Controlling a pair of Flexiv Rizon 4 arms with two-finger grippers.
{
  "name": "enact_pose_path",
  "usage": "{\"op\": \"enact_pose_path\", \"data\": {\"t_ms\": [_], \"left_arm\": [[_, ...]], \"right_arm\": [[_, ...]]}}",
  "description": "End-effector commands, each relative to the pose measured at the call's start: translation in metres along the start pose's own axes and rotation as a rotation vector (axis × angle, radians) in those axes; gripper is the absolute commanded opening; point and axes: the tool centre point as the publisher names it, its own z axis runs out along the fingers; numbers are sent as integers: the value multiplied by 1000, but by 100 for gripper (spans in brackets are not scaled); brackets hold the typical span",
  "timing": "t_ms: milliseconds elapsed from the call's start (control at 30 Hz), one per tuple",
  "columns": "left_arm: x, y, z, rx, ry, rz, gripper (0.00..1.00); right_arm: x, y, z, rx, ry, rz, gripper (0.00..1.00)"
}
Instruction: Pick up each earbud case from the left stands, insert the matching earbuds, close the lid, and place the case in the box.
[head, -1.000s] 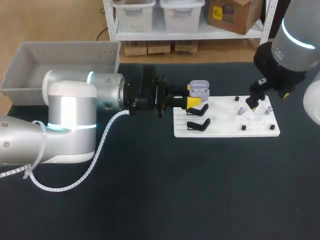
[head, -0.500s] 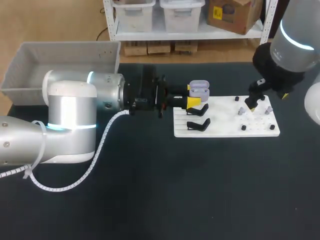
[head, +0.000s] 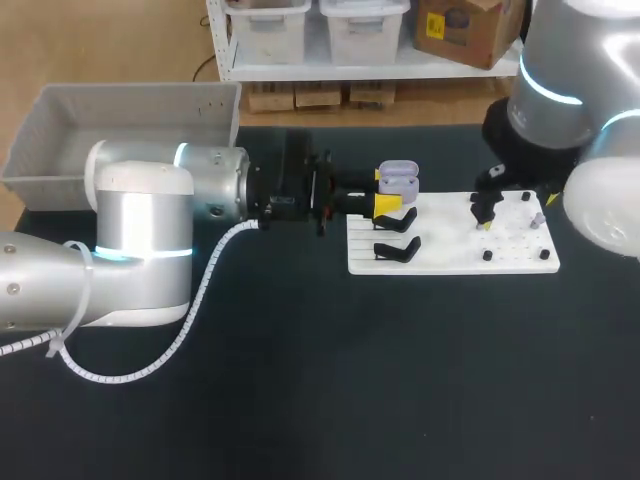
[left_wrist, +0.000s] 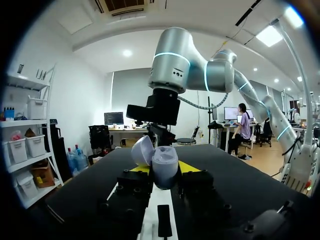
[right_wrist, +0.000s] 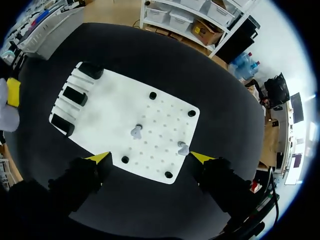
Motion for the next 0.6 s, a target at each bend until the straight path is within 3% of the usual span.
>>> {"op": "enact_pose_path", "data": {"t_ms": [33, 233, 333, 400, 433, 500, 600], "left_arm": [[1, 0, 0, -2, -2, 2, 0], [1, 0, 0, -2, -2, 2, 0], [1, 0, 0, -2, -2, 2, 0], [1, 0, 0, -2, -2, 2, 0], [1, 0, 0, -2, -2, 2, 0], [1, 0, 0, -2, -2, 2, 0], [1, 0, 0, -2, -2, 2, 0]], "right_arm": [[-2, -12, 3, -17, 13, 12, 100], [4, -26, 6, -3, 17, 35, 100], [6, -28, 12, 26, 31, 27, 94], [8, -30, 17, 26, 35, 26, 73], [9, -31, 19, 33, 41, 24, 72], [10, -33, 22, 43, 46, 21, 55], [10, -34, 24, 66, 55, 14, 51]]}}
